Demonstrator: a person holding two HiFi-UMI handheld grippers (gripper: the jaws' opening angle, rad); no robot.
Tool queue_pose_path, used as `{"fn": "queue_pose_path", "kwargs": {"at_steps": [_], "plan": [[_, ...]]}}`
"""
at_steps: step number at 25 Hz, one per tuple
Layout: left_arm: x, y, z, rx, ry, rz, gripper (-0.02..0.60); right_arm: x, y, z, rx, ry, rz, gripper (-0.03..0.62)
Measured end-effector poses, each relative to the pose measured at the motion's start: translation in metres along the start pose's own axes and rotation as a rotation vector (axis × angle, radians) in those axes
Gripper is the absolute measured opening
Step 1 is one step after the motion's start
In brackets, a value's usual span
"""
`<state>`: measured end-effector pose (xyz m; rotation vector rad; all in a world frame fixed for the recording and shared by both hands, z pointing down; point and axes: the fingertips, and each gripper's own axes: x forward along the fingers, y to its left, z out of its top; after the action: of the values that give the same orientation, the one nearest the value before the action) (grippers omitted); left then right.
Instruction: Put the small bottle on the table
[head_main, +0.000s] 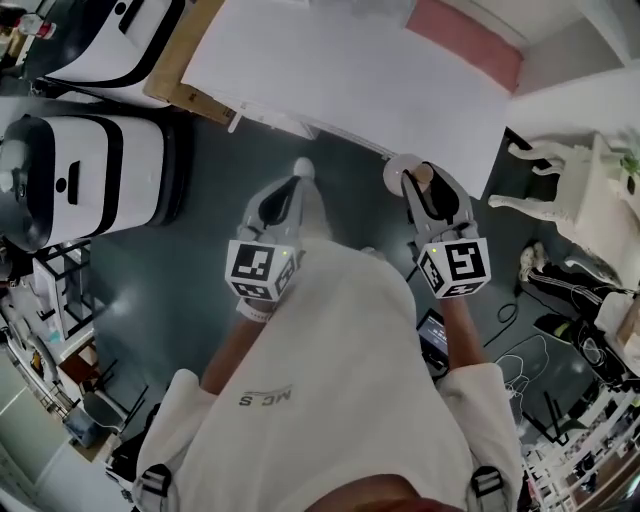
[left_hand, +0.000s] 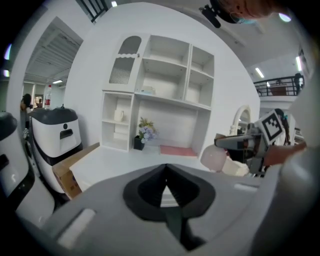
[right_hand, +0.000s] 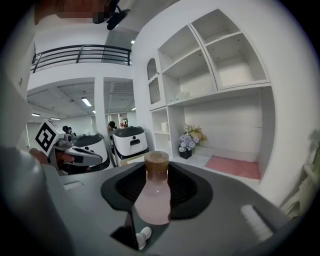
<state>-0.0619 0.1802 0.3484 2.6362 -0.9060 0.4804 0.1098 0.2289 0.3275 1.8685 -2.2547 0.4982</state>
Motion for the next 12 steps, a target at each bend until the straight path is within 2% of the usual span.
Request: {"fn": "queue_pose_path", "kwargs": {"at_steps": [6,12], "plan": [[0.057,0.118,0.062,0.033,0.0,-0.06,0.003,0.128,0.011,0.051,0.005,-0.03,-0.015,0.135],[0.096,0.197,0.101,0.023,-0.031,-0.088,0.002,0.231,0.026,0.089,0.024,-0.057,0.002,0.135]]}}
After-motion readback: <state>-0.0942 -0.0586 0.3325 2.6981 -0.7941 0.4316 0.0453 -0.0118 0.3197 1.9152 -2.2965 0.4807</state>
